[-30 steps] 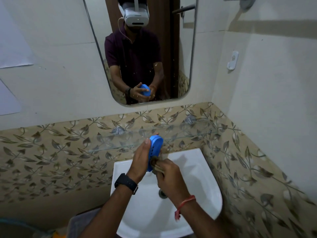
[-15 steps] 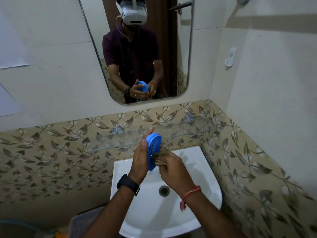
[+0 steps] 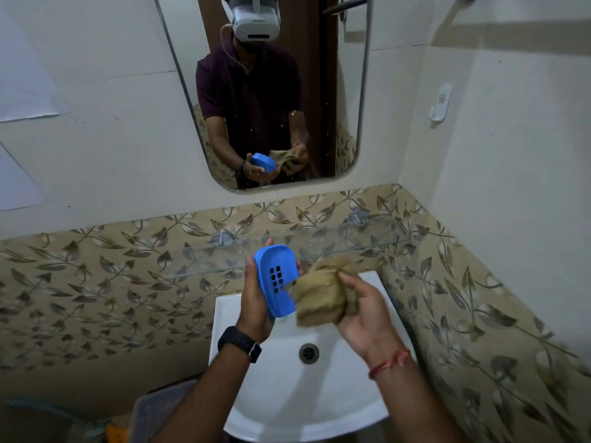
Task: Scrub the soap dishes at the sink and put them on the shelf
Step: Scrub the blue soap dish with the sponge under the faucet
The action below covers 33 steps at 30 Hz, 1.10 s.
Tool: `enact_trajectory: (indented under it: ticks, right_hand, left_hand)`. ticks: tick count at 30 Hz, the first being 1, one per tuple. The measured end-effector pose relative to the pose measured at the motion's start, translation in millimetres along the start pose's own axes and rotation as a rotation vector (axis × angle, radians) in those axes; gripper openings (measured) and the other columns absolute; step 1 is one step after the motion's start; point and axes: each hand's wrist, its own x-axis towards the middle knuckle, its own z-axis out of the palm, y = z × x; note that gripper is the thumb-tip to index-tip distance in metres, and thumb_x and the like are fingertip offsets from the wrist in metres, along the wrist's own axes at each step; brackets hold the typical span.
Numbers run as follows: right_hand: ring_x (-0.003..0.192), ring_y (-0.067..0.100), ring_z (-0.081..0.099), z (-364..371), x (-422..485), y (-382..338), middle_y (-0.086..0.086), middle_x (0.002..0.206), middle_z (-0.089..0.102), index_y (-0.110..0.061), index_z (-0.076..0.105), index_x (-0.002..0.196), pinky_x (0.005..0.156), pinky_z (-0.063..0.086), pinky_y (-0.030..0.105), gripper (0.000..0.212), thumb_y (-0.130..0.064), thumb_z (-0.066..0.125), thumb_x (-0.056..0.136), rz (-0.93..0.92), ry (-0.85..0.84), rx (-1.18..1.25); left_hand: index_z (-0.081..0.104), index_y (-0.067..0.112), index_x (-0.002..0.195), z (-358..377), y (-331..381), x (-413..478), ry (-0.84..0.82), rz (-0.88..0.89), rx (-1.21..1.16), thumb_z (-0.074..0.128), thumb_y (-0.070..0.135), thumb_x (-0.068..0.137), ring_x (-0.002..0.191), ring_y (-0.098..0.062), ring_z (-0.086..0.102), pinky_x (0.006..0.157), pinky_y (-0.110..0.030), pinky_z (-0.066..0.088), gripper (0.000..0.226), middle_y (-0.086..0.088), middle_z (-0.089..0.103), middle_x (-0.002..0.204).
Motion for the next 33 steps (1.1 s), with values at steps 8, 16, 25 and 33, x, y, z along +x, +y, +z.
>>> enact_trajectory:
  ticks: [8,16,25,33]
  right_hand:
    - [0.127,0.046,0.057,-5,13,-32,0.029,0.142,0.054,-0.008,0.046,0.145,0.096,0.051,0.065,0.068,-0.002,0.071,0.081,-0.246,0.029,-0.084]
    - [0.1,0.001,0.07,41,26,8,-0.01,0.111,0.075,-0.034,0.069,0.118,0.084,0.06,0.02,0.052,0.005,0.069,0.084,-0.69,-0.235,-1.325]
    - [0.085,0.023,0.067,25,16,35,0.01,0.093,0.073,-0.009,0.07,0.095,0.075,0.056,0.031,0.03,0.009,0.054,0.077,-0.538,-0.357,-1.801]
    - [0.071,0.024,0.07,4,11,-9,0.007,0.073,0.067,-0.015,0.06,0.069,0.053,0.051,0.028,0.003,-0.015,0.061,0.073,-0.035,-0.046,-1.899]
  left_hand:
    - [0.072,0.014,0.125,-16,7,0,0.021,-0.053,-0.043,0.033,0.073,0.09,0.106,-0.03,0.072,0.089,-0.043,0.061,0.079,-0.02,0.071,0.123]
    - [0.072,0.024,0.123,-12,-1,6,-0.018,-0.028,0.173,0.027,0.069,0.098,0.101,-0.022,0.073,0.085,-0.037,0.06,0.068,-0.007,0.075,0.119]
    - [0.041,0.033,0.152,-17,-4,11,0.022,0.05,0.396,0.032,0.073,0.095,0.125,-0.029,0.062,0.104,-0.05,0.053,0.071,-0.009,0.057,0.144]
    - [0.074,0.022,0.122,-26,4,4,0.071,-0.04,0.133,0.035,0.073,0.085,0.1,-0.022,0.076,0.091,-0.049,0.058,0.074,-0.013,0.077,0.115]
